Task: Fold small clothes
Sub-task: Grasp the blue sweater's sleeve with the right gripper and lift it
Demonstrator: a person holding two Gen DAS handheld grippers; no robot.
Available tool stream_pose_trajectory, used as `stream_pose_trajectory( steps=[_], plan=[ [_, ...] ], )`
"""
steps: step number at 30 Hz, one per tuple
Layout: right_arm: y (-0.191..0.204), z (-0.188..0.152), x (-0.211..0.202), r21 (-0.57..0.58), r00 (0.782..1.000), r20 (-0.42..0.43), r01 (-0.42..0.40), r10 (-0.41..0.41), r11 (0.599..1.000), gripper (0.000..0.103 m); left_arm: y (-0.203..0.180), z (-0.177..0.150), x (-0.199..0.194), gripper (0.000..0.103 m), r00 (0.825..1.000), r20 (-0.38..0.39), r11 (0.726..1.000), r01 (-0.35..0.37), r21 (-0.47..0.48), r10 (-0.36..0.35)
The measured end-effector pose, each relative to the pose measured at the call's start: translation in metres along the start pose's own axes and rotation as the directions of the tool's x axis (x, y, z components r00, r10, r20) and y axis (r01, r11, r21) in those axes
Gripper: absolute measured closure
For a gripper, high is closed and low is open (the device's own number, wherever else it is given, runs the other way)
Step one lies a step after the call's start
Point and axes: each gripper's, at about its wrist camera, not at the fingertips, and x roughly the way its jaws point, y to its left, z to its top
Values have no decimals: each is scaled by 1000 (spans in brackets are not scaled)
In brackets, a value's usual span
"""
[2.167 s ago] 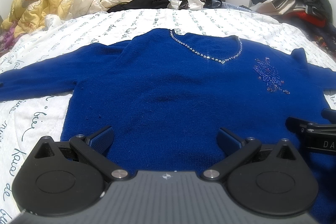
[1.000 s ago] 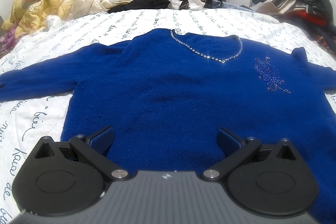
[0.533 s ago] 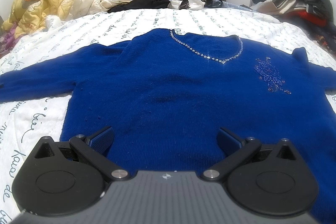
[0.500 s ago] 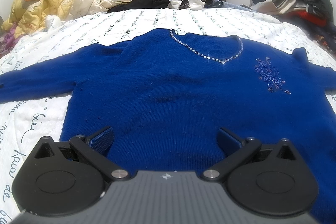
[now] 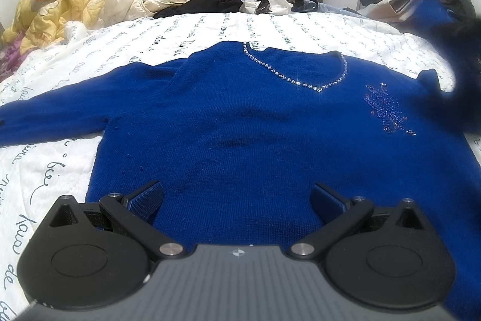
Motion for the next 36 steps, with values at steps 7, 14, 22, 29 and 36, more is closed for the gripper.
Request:
stream_pose_trajectory(
  steps=[7,14,22,29,36],
  plan=[
    [34,-66,2,138,993,-43,-101,108,985,4,5,3,-1,0,998,9,998,57,-15,-57],
    [-17,-89,-5,386,998,0,-58,63,921,4,35,75,32,0,932,5,859,335,-388,-361],
    [-16,-91,2,400,997,-7,-67,76,914,4,-16,121,103,84,970,-139,950,159,-271,-202],
    [-18,-92,5,417,996,-2,-78,87,906,4,-3,142,75,100,996,-15,978,80,-195,-84],
    [-16,-90,7,409,996,-12,-79,91,909,4,55,122,82,100,993,-59,976,-114,-185,105]
  ],
)
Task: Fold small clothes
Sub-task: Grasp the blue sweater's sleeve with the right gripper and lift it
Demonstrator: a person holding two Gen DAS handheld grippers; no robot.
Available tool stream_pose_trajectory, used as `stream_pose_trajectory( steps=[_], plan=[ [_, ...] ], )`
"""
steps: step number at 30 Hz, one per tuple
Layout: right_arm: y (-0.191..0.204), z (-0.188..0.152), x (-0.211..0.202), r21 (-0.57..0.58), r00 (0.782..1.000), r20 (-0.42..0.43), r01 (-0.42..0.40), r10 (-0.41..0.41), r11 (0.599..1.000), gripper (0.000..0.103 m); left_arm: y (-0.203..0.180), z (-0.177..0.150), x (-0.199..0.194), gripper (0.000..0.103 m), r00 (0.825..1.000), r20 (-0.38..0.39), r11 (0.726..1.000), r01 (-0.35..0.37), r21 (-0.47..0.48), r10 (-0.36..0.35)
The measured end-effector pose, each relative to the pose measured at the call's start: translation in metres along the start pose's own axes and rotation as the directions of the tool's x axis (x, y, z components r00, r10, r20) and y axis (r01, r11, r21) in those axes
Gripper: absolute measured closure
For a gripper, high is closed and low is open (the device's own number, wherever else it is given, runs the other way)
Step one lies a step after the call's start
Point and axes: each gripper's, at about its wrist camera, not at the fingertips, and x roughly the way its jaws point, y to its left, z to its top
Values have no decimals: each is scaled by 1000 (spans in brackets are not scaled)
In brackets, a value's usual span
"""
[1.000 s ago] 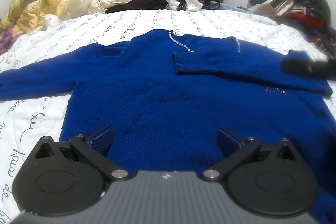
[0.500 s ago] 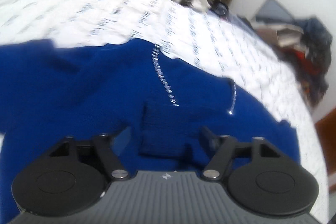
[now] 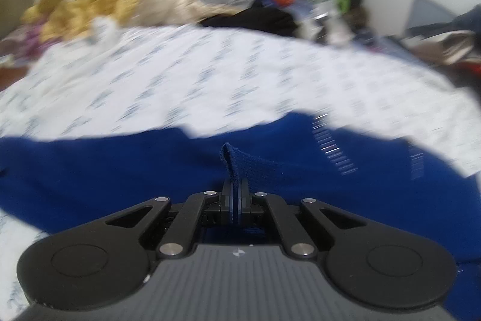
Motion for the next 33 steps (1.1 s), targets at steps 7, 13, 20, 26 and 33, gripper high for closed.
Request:
stream_pose_trajectory(
  steps=[7,13,20,26,33],
  plan=[
    [3,0,2,-15,1000,-10,14,-14,1000,4,15,-9,-3,100,1000,-3,1000,-29,5,29],
    [5,0,2,-19,1000,-12,16,-16,1000,4,32,-9,-23,100,1000,29,999,4,-52,-3],
    [4,0,3,-23,1000,-16,14,-14,1000,4,31,-18,-10,100,999,-4,999,-53,7,53],
    [26,26,-27,-110,996,58,-58,64,992,4,33,-15,-59,90,992,118,999,-54,-10,54],
    [19,84,81,-277,981,-133,101,-142,956,0,-26,-18,-14,44,980,4,976,197,96,-198]
  ],
)
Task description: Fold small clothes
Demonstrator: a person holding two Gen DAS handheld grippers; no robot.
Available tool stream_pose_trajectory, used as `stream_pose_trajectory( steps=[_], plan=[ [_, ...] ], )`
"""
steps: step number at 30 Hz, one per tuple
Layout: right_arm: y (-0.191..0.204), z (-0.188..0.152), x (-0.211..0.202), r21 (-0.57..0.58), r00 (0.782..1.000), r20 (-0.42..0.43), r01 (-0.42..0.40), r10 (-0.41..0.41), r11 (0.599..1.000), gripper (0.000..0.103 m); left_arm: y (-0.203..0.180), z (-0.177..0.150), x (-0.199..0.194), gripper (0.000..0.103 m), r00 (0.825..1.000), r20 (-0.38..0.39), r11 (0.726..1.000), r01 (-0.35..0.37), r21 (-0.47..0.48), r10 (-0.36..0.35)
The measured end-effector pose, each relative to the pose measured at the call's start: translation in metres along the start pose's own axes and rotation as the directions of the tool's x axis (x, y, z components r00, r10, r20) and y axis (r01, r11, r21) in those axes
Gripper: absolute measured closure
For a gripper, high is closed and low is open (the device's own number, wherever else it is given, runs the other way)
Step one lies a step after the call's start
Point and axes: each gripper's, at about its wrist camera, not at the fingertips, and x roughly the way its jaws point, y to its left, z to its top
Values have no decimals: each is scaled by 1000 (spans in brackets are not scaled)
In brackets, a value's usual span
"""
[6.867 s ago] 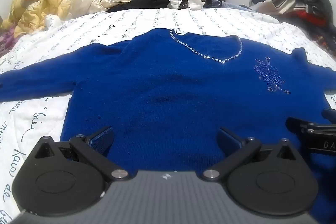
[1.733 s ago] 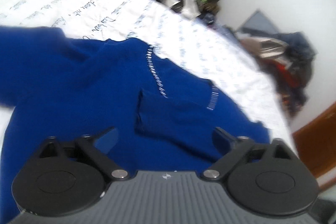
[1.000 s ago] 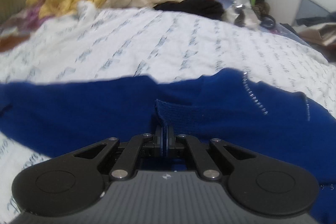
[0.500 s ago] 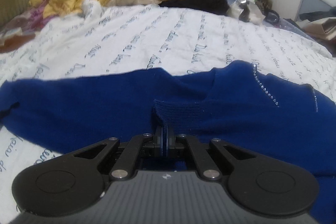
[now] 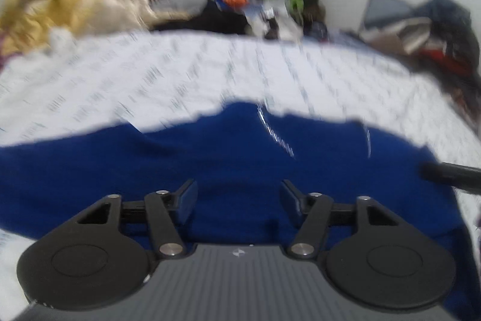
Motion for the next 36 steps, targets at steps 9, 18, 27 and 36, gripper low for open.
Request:
stream_pose_trajectory(
  steps=[9,18,27,36],
  plan=[
    [2,-20,29,-158,990,-6,137,-139,978,0,12,-25,1,39,998,60,997,-40,65,36],
    [2,-20,28,-141,990,7,139,-140,980,0,247,-68,-102,17,936,169,657,-81,-749,308],
    [-3,-19,29,-138,991,7,137,-137,981,0,341,-69,-104,36,946,123,426,-17,-905,301],
    [-7,-20,26,-131,991,9,131,-131,983,0,337,-66,-94,92,949,40,411,-96,-907,312]
  ],
)
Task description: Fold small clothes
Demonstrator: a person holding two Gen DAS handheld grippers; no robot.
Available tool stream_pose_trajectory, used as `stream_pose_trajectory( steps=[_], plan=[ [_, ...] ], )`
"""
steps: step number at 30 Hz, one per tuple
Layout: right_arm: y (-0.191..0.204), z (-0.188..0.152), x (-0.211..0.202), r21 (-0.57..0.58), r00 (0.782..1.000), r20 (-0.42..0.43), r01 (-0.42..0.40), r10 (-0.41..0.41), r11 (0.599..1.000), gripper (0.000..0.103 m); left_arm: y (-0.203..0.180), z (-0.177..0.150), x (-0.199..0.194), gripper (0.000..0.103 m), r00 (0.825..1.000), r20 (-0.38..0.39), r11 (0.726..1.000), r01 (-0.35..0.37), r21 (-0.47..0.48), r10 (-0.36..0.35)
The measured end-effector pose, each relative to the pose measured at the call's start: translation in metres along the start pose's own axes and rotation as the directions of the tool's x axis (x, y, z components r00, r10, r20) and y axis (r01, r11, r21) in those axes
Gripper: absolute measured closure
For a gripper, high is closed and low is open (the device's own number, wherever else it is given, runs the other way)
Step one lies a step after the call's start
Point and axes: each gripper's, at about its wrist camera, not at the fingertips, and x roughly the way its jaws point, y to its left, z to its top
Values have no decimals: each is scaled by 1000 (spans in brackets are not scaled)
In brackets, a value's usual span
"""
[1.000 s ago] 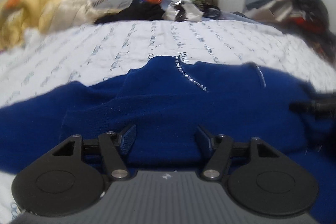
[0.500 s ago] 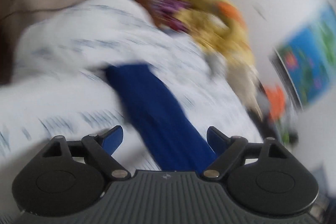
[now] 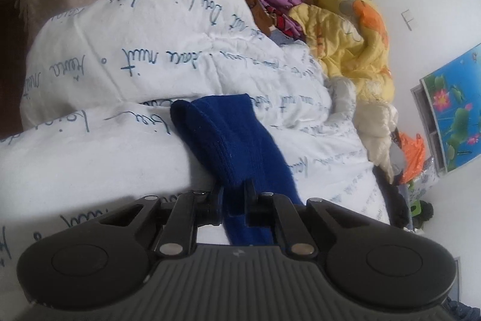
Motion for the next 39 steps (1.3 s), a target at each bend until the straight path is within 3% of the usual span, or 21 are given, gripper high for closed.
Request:
stream_pose_trajectory(
  steps=[7,10,12,15,16,18,19,20,21,22,24,25,26,29,31,32,34,35,36,38,39],
  plan=[
    [-7,-2,-4,11,1000,7,-10,10,1000,0,-15,-9,-17,95,998,-10,997,67,-49,-67],
    [-7,-3,-5,16,1000,10,-13,13,1000,0,-40,-30,-21,96,979,-71,980,184,-71,-189],
    [-7,-3,-5,15,1000,9,-13,13,1000,0,-66,-56,-18,96,940,-156,953,293,-81,-302],
    [-6,-3,-5,8,1000,4,-13,13,1000,0,-97,-104,-9,95,853,-305,906,410,-110,-423],
    [-6,-3,-6,9,1000,2,-12,12,1000,0,-106,-121,-6,95,829,-352,898,430,-97,-435],
    [-5,1,-15,77,1000,2,-20,20,997,0,-114,-149,-2,95,806,-417,898,435,-65,-421],
    [-5,5,-25,163,997,26,-71,68,984,0,-114,-161,1,95,792,-446,899,432,-71,-416],
    [-3,9,-35,255,986,65,-166,154,953,0,-113,-171,4,95,782,-466,899,431,-75,-414],
    [-1,12,-42,349,960,101,-282,263,894,0,-112,-179,5,95,779,-476,901,427,-73,-408],
    [2,13,-43,446,917,129,-395,379,803,0,-111,-185,6,95,776,-484,902,425,-73,-405],
    [22,11,-26,590,782,140,-558,607,583,0,-108,-194,8,95,769,-493,903,421,-86,-406],
    [35,11,-15,635,735,126,-576,667,514,0,-107,-195,10,95,768,-497,904,417,-90,-404],
    [47,10,-5,670,712,109,-568,693,478,0,-106,-196,10,95,768,-498,905,415,-92,-403],
    [78,10,20,723,669,93,-554,738,412,0,-105,-196,10,95,767,-497,904,417,-96,-406],
    [95,11,34,743,648,73,-543,758,393,3,-103,-194,10,95,765,-498,904,416,-101,-408],
    [103,12,39,748,653,58,-530,755,400,10,-103,-194,11,95,765,-498,905,413,-105,-407],
    [112,13,48,758,653,44,-514,756,401,33,-102,-194,12,95,765,-502,906,412,-101,-404],
    [118,14,52,760,645,32,-511,763,400,54,-102,-195,13,95,766,-505,907,410,-94,-398],
    [125,12,53,760,645,17,-505,764,409,61,-102,-196,13,95,765,-508,907,411,-88,-395],
    [132,15,56,742,655,-14,-500,755,447,62,-102,-197,14,95,765,-513,909,409,-77,-388],
    [135,15,56,729,664,-29,-497,747,471,77,-101,-197,13,96,766,-516,910,409,-67,-382]
  ],
)
